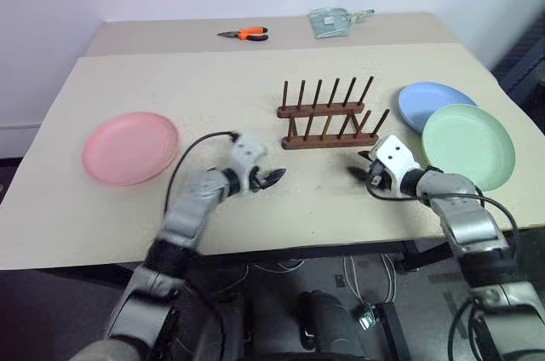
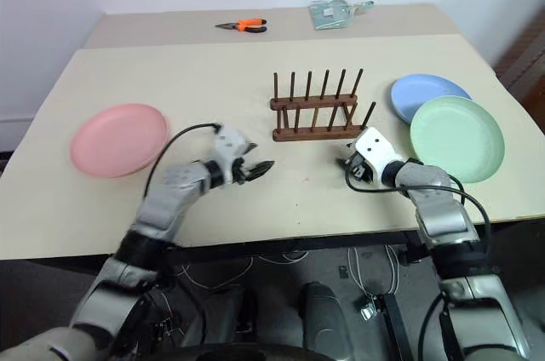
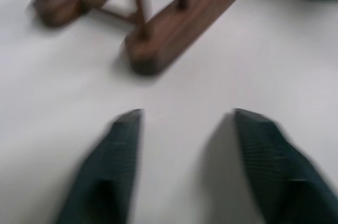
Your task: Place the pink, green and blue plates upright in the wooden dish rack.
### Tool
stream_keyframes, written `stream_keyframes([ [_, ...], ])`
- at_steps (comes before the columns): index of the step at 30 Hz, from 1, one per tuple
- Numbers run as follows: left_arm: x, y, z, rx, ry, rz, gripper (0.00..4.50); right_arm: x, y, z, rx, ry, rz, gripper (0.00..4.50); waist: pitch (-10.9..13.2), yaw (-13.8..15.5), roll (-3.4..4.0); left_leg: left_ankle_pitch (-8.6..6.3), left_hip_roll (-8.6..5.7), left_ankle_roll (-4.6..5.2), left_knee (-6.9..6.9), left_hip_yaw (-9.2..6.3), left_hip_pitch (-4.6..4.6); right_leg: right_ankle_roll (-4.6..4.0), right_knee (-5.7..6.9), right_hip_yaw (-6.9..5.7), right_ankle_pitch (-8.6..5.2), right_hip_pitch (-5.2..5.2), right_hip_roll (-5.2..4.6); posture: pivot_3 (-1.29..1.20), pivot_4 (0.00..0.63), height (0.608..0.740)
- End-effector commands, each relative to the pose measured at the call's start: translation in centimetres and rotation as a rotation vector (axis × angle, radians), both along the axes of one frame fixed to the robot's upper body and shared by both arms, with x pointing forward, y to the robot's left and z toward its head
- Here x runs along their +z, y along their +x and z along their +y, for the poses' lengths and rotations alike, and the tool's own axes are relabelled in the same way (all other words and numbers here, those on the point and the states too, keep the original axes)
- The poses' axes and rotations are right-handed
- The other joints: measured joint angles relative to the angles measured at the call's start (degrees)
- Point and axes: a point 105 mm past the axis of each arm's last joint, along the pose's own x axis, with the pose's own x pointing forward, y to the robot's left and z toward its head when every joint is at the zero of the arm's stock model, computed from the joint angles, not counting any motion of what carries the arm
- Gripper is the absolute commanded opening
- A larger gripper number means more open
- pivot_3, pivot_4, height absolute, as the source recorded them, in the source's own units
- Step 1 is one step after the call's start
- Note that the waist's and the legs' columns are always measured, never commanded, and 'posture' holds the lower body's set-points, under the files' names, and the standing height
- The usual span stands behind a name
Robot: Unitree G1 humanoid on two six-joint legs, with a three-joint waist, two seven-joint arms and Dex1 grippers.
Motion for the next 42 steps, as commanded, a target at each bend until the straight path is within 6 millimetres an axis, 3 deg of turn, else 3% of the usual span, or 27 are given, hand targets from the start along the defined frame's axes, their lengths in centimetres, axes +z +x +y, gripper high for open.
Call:
stream_keyframes([
  [1,6.3,0.9,8.8,0.376,-0.192,-0.149,4.50,3.8,-1.9,3.0,0.153,0.058,-0.079,3.71,0.02,0.24,-0.03,0.02,0.02,-0.04,0.01,-0.04,0.00,-0.01,0.00,-0.02,0.01,-0.01,-0.01,0.00,0.150,0.740],
  [3,6.7,1.6,14.6,0.709,-0.079,-0.184,4.50,4.2,-2.6,4.2,0.206,0.074,-0.070,3.71,0.00,0.39,-0.04,0.03,0.01,-0.10,0.01,-0.07,0.06,-0.05,0.01,-0.04,0.05,0.04,-0.02,0.00,0.150,0.740],
  [6,6.6,1.1,20.6,1.064,0.024,-0.138,4.50,4.5,-3.4,5.9,0.280,0.091,-0.057,3.71,-0.01,1.29,-0.05,0.02,-0.08,-0.09,0.01,-0.07,0.15,-0.05,-0.03,-0.08,0.05,0.18,-0.02,0.00,0.150,0.740],
  [8,6.2,0.1,23.1,1.223,0.063,-0.092,4.50,4.7,-4.0,7.2,0.335,0.109,-0.050,3.71,0.00,1.82,-0.09,-0.01,-0.17,-0.04,0.01,-0.06,0.11,-0.04,-0.05,-0.08,0.05,0.17,-0.06,0.00,0.150,0.740],
  [11,4.7,-0.8,24.0,1.307,0.033,0.030,4.50,4.8,-4.8,8.5,0.403,0.139,-0.020,3.71,-0.02,1.84,-0.20,-0.03,-0.26,0.01,0.03,-0.06,0.03,-0.03,-0.06,-0.10,0.05,0.13,-0.16,0.00,0.150,0.740],
  [19,0.4,-1.8,22.9,1.266,-0.049,0.291,4.50,4.0,-6.3,10.4,0.471,0.153,0.013,3.71,-0.05,1.61,-0.29,-0.02,-0.28,-0.06,0.02,-0.08,0.03,-0.03,-0.02,-0.14,0.06,0.08,-0.26,0.00,0.150,0.740],
  [23,0.0,-1.7,22.7,1.270,-0.177,0.361,3.25,4.1,-6.5,10.4,0.454,0.153,-0.005,3.76,-0.06,1.64,-0.30,-0.02,-0.28,-0.10,0.02,-0.09,0.03,-0.03,-0.02,-0.14,0.06,0.07,-0.28,0.00,0.150,0.740],
  [29,1.2,-0.8,22.1,1.261,-0.213,0.321,0.24,4.4,-6.1,9.7,0.413,0.135,-0.043,3.76,-0.07,1.74,-0.32,-0.02,-0.28,-0.11,0.01,-0.09,0.03,-0.04,-0.03,-0.13,0.06,0.06,-0.29,0.00,0.150,0.740],
  [31,3.6,0.3,21.2,1.202,-0.203,0.182,0.05,5.0,-5.7,9.5,0.404,0.136,-0.053,3.76,-0.08,1.78,-0.32,-0.03,-0.28,-0.12,0.01,-0.09,0.03,-0.04,-0.04,-0.14,0.06,0.07,-0.31,0.00,0.150,0.740],
  [32,5.6,0.9,20.4,1.152,-0.203,0.071,0.01,5.6,-5.3,9.4,0.397,0.142,-0.062,4.00,-0.08,1.79,-0.32,-0.04,-0.29,-0.12,0.00,-0.09,0.03,-0.04,-0.03,-0.13,0.05,0.07,-0.32,0.00,0.150,0.740],
  [34,10.3,1.9,17.3,0.983,-0.269,-0.132,0.00,7.4,-4.4,9.6,0.385,0.117,-0.151,4.47,-0.07,1.78,-0.34,-0.03,-0.29,-0.14,0.00,-0.08,0.01,-0.06,-0.05,-0.13,0.05,0.05,-0.33,0.00,0.150,0.740],
  [36,13.8,2.1,14.3,0.836,-0.281,-0.272,0.00,9.2,-3.5,9.9,0.374,0.036,-0.292,4.47,-0.06,1.75,-0.35,-0.05,-0.29,-0.22,0.00,-0.08,-0.06,-0.08,-0.04,-0.13,0.06,-0.03,-0.34,0.00,0.150,0.740],
  [39,16.8,2.2,9.4,0.646,-0.207,-0.405,0.00,11.4,-2.4,11.0,0.384,-0.074,-0.488,4.47,-0.06,1.57,-0.35,0.21,-0.29,-0.53,0.01,-0.08,-0.32,-0.08,-0.05,-0.14,0.07,-0.27,-0.32,0.00,0.150,0.740],
  [42,18.2,1.9,5.7,0.526,-0.213,-0.441,0.00,12.4,-1.6,12.2,0.412,-0.192,-0.628,4.47,-0.07,1.42,-0.33,0.23,-0.30,-0.53,-0.06,-0.01,-0.32,-0.08,-0.10,-0.14,0.07,-0.27,-0.29,0.00,0.150,0.740],
])
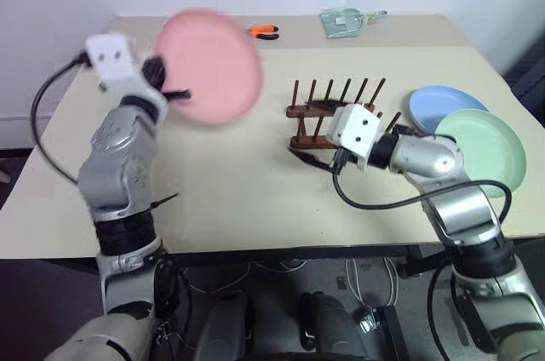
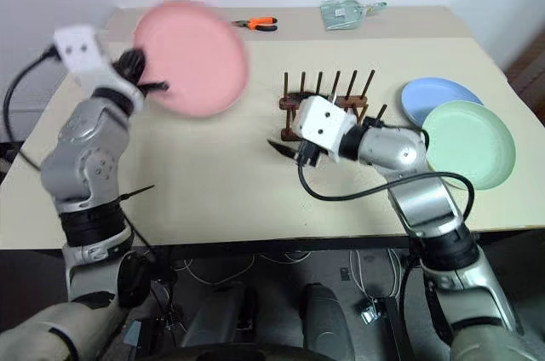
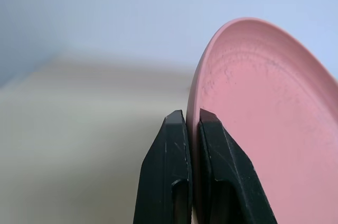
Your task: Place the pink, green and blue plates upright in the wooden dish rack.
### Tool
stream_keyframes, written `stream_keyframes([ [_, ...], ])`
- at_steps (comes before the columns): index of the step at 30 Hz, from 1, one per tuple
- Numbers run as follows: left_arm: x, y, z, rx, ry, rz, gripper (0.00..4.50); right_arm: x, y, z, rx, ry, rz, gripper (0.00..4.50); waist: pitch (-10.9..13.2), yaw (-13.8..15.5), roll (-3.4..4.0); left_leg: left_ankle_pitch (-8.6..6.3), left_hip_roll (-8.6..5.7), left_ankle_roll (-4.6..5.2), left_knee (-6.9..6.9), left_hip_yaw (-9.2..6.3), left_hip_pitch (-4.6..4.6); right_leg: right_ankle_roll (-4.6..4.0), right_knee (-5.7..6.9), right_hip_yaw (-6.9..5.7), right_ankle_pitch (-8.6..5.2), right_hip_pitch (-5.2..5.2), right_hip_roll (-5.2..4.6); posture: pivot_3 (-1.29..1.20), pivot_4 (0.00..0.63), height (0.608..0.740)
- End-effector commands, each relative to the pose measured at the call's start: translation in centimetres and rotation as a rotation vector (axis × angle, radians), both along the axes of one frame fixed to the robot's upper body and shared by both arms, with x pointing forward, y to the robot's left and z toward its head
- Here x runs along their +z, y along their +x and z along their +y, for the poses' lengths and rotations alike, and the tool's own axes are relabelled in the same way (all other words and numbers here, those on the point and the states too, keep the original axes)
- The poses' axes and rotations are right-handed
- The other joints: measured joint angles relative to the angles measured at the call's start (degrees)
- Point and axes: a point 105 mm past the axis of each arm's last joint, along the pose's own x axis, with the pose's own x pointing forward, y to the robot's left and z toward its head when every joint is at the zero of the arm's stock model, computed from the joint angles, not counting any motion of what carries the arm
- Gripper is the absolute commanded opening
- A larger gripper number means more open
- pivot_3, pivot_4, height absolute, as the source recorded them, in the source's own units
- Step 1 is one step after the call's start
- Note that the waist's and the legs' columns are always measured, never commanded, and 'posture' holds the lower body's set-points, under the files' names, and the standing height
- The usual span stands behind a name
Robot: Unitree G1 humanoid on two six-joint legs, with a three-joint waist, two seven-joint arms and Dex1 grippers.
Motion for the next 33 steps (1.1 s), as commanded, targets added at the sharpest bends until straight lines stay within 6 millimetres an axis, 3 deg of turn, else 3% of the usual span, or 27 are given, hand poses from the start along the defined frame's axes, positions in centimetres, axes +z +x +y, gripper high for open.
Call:
stream_keyframes([
  [1,1.8,-0.8,-3.8,-0.119,0.028,-0.070,0.00,1.0,0.7,1.2,0.009,-0.110,-0.202,4.47,0.00,-0.15,0.01,0.01,0.00,0.01,0.00,0.03,0.01,0.00,0.00,0.00,0.00,0.00,0.01,0.00,0.150,0.740],
  [10,1.8,-2.3,-8.6,-0.300,-0.022,-0.033,0.00,-0.1,2.3,1.2,-0.031,-0.271,-0.384,4.47,0.01,-0.01,-0.01,0.04,0.04,0.05,0.09,0.05,-0.05,0.02,0.02,-0.01,0.00,0.00,0.27,0.00,0.150,0.740],
  [13,1.9,-2.7,-8.8,-0.318,-0.061,-0.022,0.00,-0.5,2.6,0.7,-0.052,-0.304,-0.401,3.56,0.02,0.07,-0.02,0.04,0.04,0.05,0.12,0.03,-0.05,0.03,0.02,-0.01,-0.01,0.03,0.29,0.00,0.150,0.740],
  [19,2.0,-2.8,-8.7,-0.346,-0.112,-0.007,0.00,-0.2,2.8,0.1,-0.074,-0.334,-0.470,0.61,0.02,-0.03,-0.01,0.05,0.08,0.05,0.12,0.02,-0.03,0.03,0.02,-0.01,-0.01,0.04,0.35,0.00,0.150,0.740],
  [20,2.2,-2.7,-8.6,-0.352,-0.139,-0.014,0.34,0.0,2.9,0.0,-0.083,-0.341,-0.489,0.16,0.02,-0.01,-0.02,0.05,0.08,0.05,0.12,0.02,-0.03,0.04,0.02,-0.01,-0.01,0.04,0.36,0.00,0.150,0.740],
  [21,2.4,-2.6,-8.4,-0.348,-0.165,-0.016,0.71,0.2,3.0,-0.2,-0.093,-0.343,-0.505,0.00,0.02,-0.02,-0.02,0.05,0.08,0.05,0.12,0.02,-0.03,0.04,0.02,-0.01,-0.01,0.04,0.36,0.00,0.150,0.740],
  [22,2.6,-2.5,-8.0,-0.336,-0.192,-0.023,1.03,0.6,3.2,-0.3,-0.106,-0.338,-0.525,0.00,0.02,0.05,-0.02,0.05,0.08,0.05,0.12,0.02,-0.03,0.04,0.02,-0.02,-0.01,0.04,0.36,0.00,0.150,0.740],
  [24,3.2,-2.3,-7.3,-0.310,-0.236,-0.039,2.09,1.1,3.3,-0.5,-0.123,-0.330,-0.550,0.00,0.07,0.32,-0.09,0.05,0.07,0.05,0.16,-0.01,-0.04,0.04,0.01,-0.03,-0.01,0.08,0.35,0.00,0.150,0.740],
  [26,5.2,-2.0,-4.1,-0.184,-0.379,-0.133,3.08,2.6,3.5,-1.5,-0.174,-0.289,-0.572,0.00,0.09,0.22,-0.11,0.05,0.04,0.05,0.19,-0.04,-0.06,0.04,-0.01,-0.05,-0.01,0.12,0.34,0.00,0.150,0.740],
  [29,5.1,-1.1,0.1,0.009,-0.407,-0.145,3.08,4.8,3.8,-4.0,-0.263,-0.127,-0.498,0.00,0.08,-0.07,-0.10,0.05,0.07,0.05,0.16,-0.05,-0.04,0.04,-0.01,-0.05,-0.01,0.10,0.37,0.00,0.150,0.740],
  [31,4.1,-0.7,0.6,0.039,-0.251,-0.123,3.08,6.0,3.8,-6.1,-0.300,0.072,-0.349,0.00,0.06,-0.19,-0.06,0.06,0.10,0.04,0.08,-0.02,0.05,0.04,0.00,-0.04,-0.01,0.11,0.43,0.00,0.150,0.740],
  [33,2.1,-0.4,-0.5,-0.017,-0.031,-0.077,3.08,7.4,3.5,-8.3,-0.311,0.329,-0.155,0.00,0.06,-0.16,-0.05,0.08,0.19,0.01,0.03,0.01,0.08,0.04,0.03,-0.08,-0.01,0.12,0.53,0.00,0.150,0.740],
])
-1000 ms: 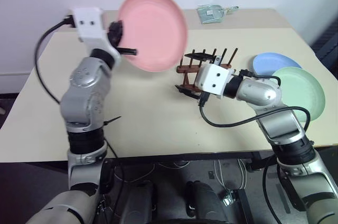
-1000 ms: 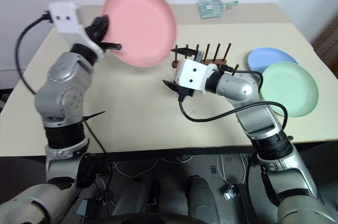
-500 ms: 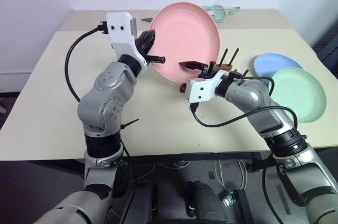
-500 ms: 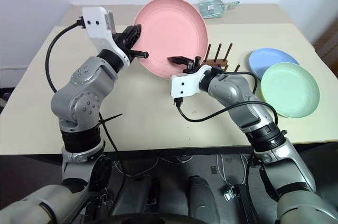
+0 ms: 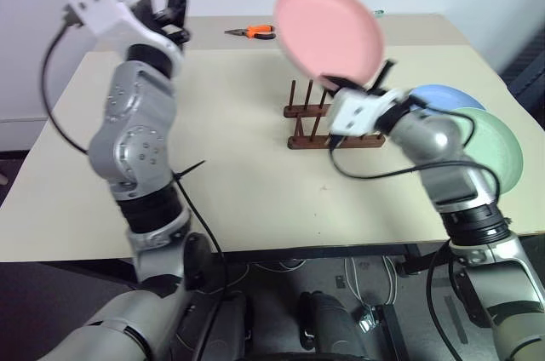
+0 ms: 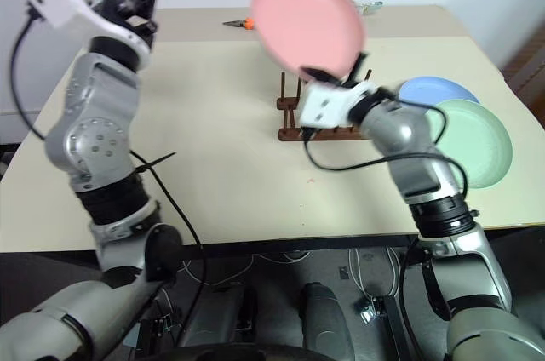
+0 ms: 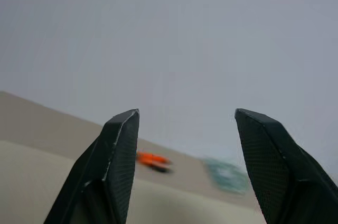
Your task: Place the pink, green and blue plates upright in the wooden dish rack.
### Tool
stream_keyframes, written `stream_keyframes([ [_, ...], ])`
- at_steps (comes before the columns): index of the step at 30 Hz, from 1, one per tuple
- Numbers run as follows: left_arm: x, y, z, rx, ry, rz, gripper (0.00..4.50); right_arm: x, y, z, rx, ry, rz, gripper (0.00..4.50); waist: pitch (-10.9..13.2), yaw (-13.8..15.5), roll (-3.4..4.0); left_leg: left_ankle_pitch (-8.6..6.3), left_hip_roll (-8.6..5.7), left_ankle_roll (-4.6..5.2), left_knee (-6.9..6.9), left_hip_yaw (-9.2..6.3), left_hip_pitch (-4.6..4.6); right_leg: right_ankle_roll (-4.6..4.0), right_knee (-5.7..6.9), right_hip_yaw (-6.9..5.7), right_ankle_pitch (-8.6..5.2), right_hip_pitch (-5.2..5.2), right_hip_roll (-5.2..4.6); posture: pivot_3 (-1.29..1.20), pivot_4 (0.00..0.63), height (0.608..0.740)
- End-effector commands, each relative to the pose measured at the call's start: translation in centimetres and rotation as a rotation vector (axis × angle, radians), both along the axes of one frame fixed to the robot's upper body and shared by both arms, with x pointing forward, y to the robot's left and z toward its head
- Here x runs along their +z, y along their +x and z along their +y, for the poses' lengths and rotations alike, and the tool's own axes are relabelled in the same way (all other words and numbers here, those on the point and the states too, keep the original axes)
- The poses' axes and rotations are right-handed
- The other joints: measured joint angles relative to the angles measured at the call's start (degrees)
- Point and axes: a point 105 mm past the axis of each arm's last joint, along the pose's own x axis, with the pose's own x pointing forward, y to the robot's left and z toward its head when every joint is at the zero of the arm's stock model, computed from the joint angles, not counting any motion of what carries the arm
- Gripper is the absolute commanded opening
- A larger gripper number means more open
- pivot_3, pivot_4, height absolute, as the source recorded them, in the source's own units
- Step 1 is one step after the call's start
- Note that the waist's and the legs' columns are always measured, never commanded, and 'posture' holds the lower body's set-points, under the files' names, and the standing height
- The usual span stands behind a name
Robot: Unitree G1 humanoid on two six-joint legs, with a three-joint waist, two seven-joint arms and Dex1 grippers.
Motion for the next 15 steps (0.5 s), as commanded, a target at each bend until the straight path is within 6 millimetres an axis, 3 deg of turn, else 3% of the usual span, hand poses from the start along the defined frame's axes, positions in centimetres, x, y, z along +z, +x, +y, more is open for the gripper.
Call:
stream_keyframes([
  [1,-2.4,0.3,-2.3,-0.086,0.279,0.042,3.08,3.6,-1.2,-2.8,0.072,0.402,0.141,0.00,0.00,0.19,0.00,0.00,0.01,0.00,0.01,0.01,0.00,0.00,0.03,-0.01,0.00,0.00,0.00,0.00,0.150,0.740],
  [4,-7.4,-1.3,-5.4,-0.342,0.538,0.094,3.08,5.3,-2.5,-4.6,0.177,0.680,0.312,0.00,0.00,0.40,0.02,-0.02,-0.02,0.04,0.07,0.00,-0.04,-0.01,0.00,-0.03,0.00,0.04,-0.14,0.00,0.150,0.740],
  [7,-11.5,-3.4,-7.0,-0.564,0.600,0.163,3.08,5.8,-3.1,-5.4,0.213,0.818,0.400,0.00,0.02,0.08,0.06,-0.15,-0.04,0.18,0.05,0.02,-0.04,-0.06,-0.04,0.05,-0.01,0.00,-0.45,0.00,0.150,0.740],
  [10,-13.3,-5.0,-8.0,-0.693,0.596,0.193,3.08,5.6,-2.9,-6.0,0.198,0.889,0.459,0.00,0.02,-0.13,0.07,-0.25,-0.04,0.33,-0.09,-0.03,-0.07,-0.24,-0.02,0.06,-0.11,-0.14,-0.52,0.00,0.150,0.740],
  [15,-14.1,-6.8,-9.4,-0.828,0.574,0.211,3.08,4.6,-2.1,-6.8,0.166,1.016,0.562,0.00,0.02,-0.16,0.32,-0.26,-0.04,0.33,-0.15,-0.03,-0.12,-0.28,-0.02,0.07,-0.11,-0.20,-0.58,0.00,0.150,0.740],
])
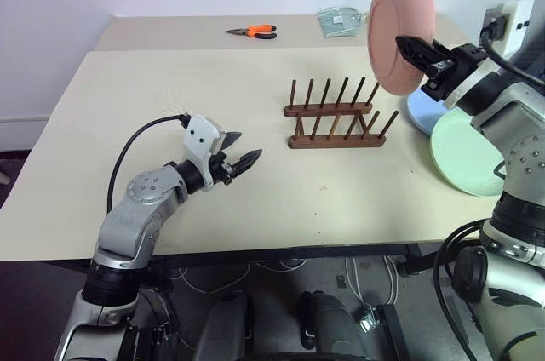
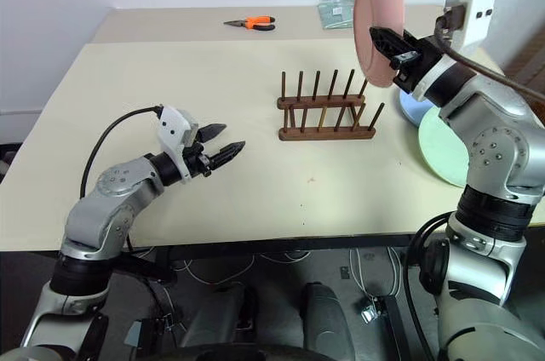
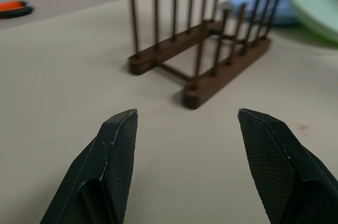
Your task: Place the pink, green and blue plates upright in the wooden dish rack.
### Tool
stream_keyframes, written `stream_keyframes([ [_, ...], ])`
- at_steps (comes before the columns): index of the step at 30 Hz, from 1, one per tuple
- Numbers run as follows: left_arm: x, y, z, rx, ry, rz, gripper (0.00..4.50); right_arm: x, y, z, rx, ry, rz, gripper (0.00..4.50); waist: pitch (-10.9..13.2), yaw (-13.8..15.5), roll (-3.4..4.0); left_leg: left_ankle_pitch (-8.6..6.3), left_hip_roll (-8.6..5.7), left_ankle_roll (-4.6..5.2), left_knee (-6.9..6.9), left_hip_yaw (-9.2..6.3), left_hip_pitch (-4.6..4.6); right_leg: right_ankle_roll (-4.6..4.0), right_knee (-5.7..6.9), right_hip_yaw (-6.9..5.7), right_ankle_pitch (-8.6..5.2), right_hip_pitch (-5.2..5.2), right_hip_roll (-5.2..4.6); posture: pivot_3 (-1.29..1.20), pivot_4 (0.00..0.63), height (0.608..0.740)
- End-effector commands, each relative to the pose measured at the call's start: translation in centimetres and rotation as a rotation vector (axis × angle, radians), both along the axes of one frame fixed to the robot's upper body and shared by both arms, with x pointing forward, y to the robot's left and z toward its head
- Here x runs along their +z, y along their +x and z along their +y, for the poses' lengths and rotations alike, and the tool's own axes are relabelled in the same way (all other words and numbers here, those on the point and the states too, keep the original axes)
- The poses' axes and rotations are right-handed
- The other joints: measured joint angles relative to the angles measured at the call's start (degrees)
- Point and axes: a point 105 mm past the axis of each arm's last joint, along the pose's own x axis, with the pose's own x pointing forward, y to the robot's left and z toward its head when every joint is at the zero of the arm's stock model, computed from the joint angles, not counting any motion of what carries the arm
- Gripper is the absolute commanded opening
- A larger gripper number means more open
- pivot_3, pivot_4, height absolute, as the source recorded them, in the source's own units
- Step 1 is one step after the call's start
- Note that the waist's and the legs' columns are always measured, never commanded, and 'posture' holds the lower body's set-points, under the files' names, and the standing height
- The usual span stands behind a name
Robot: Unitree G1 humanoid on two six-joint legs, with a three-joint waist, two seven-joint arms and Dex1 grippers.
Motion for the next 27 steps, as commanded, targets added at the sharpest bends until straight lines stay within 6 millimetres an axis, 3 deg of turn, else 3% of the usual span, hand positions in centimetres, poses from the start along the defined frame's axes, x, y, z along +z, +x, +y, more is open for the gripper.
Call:
stream_keyframes([
  [1,0.8,-1.3,-1.1,-0.083,-0.004,-0.027,3.08,1.0,0.0,-0.7,-0.018,0.057,0.006,0.00,0.00,-0.01,0.02,0.00,0.00,0.01,0.00,0.00,-0.02,0.00,-0.01,0.00,0.00,-0.01,0.00,0.00,0.150,0.740],
  [14,0.4,-2.2,-2.1,-0.110,-0.018,0.006,3.08,-2.7,3.2,-1.7,-0.092,0.161,0.180,0.00,0.01,0.04,0.05,0.01,-0.03,0.07,0.04,0.04,-0.12,0.04,0.00,-0.01,0.02,-0.06,0.07,0.00,0.150,0.740],
  [15,0.3,-2.2,-2.2,-0.112,-0.017,0.007,3.13,-2.9,3.4,-1.8,-0.098,0.162,0.181,0.78,0.01,0.05,0.06,0.01,-0.03,0.08,0.04,0.04,-0.12,0.06,0.00,-0.01,0.03,-0.06,0.08,0.00,0.150,0.740],
  [20,0.4,-2.4,-2.5,-0.119,-0.023,0.011,3.13,-1.4,3.8,-3.2,-0.206,0.087,0.034,2.97,0.02,0.12,0.07,0.00,-0.04,0.11,0.09,0.05,-0.15,0.22,0.00,-0.02,0.11,-0.06,0.16,0.00,0.150,0.740],
  [24,0.2,-2.4,-2.5,-0.117,-0.009,0.010,3.13,0.5,2.5,-4.9,-0.299,-0.085,-0.148,2.97,0.02,0.44,0.07,0.00,-0.04,0.12,0.12,0.05,-0.17,0.24,0.00,-0.02,0.11,-0.06,0.33,0.00,0.150,0.740],
  [27,0.1,-2.4,-2.4,-0.113,-0.009,0.010,3.13,1.7,0.0,-8.6,-0.344,-0.092,-0.192,2.97,0.02,0.77,0.07,-0.02,-0.04,0.17,0.19,0.03,-0.21,0.25,-0.02,-0.03,0.11,-0.03,0.37,0.00,0.150,0.740],
])
